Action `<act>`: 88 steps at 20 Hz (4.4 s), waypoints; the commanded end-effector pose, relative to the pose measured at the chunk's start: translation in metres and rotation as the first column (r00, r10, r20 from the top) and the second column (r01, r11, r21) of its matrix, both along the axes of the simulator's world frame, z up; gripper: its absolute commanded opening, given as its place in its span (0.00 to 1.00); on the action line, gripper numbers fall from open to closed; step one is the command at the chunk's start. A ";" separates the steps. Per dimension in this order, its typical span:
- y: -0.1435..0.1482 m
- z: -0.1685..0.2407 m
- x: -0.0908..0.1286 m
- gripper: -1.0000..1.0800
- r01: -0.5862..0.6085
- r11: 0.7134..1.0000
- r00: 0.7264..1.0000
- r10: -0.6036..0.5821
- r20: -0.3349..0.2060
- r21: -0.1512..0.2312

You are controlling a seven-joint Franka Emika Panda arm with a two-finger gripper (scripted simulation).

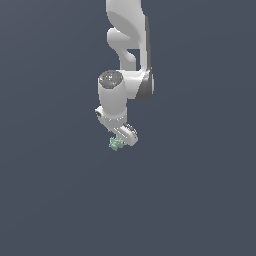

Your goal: Pick up the object and move it to a goal position.

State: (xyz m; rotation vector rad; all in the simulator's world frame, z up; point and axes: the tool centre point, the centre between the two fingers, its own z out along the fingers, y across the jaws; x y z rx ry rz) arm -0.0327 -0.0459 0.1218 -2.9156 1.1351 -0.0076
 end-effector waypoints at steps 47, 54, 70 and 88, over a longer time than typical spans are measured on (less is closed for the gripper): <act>-0.012 -0.081 -0.023 0.00 0.346 0.938 0.938 -0.346 -0.009 -0.010; -0.011 -0.077 -0.020 0.00 0.346 0.938 0.938 -0.346 -0.009 -0.010; 0.006 -0.006 0.042 0.00 0.346 0.938 0.938 -0.346 -0.008 -0.013; 0.031 0.088 0.131 0.00 0.345 0.938 0.938 -0.346 -0.009 -0.012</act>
